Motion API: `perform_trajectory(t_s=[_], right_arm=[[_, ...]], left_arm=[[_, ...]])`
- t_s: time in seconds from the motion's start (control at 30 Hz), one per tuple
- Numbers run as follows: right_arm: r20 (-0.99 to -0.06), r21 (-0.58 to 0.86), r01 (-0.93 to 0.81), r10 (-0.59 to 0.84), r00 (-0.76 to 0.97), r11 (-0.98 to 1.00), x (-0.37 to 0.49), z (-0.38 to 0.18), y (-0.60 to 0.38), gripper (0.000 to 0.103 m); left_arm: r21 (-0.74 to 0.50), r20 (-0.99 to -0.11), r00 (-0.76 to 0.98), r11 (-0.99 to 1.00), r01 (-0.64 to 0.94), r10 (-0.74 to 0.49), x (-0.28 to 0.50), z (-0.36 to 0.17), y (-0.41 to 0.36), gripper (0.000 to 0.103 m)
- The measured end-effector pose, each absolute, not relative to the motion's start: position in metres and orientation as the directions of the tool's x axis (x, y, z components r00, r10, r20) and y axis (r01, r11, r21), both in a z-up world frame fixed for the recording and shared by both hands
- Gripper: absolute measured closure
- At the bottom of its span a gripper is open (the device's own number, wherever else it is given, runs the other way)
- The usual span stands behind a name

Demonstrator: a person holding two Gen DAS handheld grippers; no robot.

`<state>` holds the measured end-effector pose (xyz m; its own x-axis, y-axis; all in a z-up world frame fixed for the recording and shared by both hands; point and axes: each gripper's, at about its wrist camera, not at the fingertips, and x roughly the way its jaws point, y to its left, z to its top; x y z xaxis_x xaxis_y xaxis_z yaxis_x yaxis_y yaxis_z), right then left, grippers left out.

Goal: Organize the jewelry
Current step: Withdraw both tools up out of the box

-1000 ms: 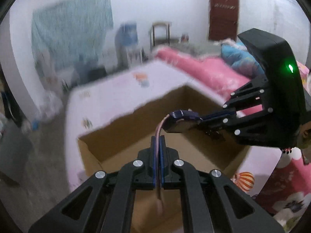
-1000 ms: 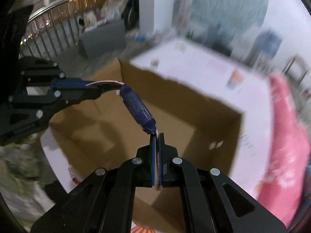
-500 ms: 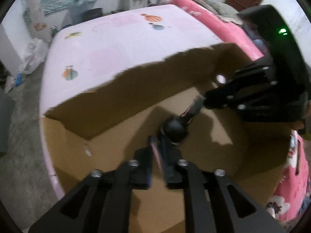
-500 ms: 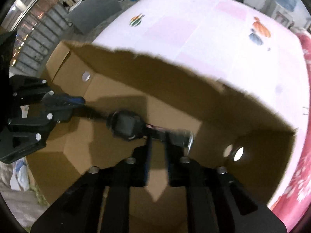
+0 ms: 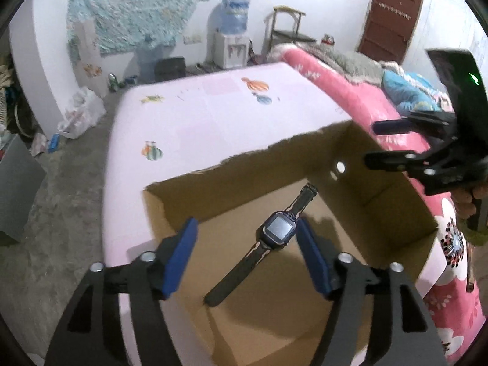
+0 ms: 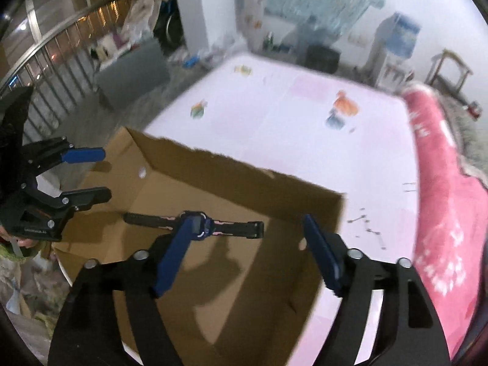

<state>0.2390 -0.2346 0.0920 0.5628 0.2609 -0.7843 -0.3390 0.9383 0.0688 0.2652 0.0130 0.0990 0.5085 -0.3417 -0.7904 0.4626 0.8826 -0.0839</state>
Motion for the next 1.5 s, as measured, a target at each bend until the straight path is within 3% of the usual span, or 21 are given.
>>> perform_trajectory(t_s=[0.17, 0.3, 0.43, 0.7, 0.97, 1.23, 1.5], right_arm=[[-0.679, 0.059, -0.284, 0.247, 0.691, 0.957, 0.188, 0.118, -0.245, 0.009], [-0.570, 0.020, -0.193, 0.169, 0.804, 0.981, 0.131, 0.126, -0.243, 0.008], [-0.505, -0.031, -0.128, 0.096, 0.858, 0.991, 0.089, 0.124, -0.236, 0.008], [-0.543, -0.010, -0.004, -0.002, 0.840, 1.000, 0.034, 0.079, -0.224, 0.008], [-0.621, 0.000, 0.029, -0.023, 0.783, 1.000, 0.012, 0.024, -0.192, 0.008], [-0.682, 0.249, 0.025, 0.157, 0.714, 0.968, 0.014, -0.009, -0.189, 0.008], [-0.681, 0.427, -0.030, 0.344, 0.646, 0.904, 0.028, -0.026, -0.175, 0.009]], left_arm=[[-0.058, -0.712, 0.607, 0.890, 0.451, -0.354, 0.218, 0.131, 0.034, 0.017], [-0.065, -0.641, 0.674, 0.901, 0.429, -0.367, 0.176, 0.147, 0.052, 0.005], [-0.063, -0.605, 0.710, 0.910, 0.409, -0.361, 0.137, 0.146, 0.061, 0.005], [-0.148, -0.660, 0.633, 0.896, 0.418, -0.404, 0.093, 0.100, 0.069, 0.005], [-0.187, -0.756, 0.555, 0.927, 0.324, -0.347, 0.080, 0.031, 0.076, 0.005], [-0.109, -0.769, 0.595, 0.965, 0.239, -0.234, 0.078, 0.004, 0.086, 0.005], [-0.123, -0.731, 0.623, 0.953, 0.279, -0.277, 0.083, 0.000, 0.085, 0.006]])
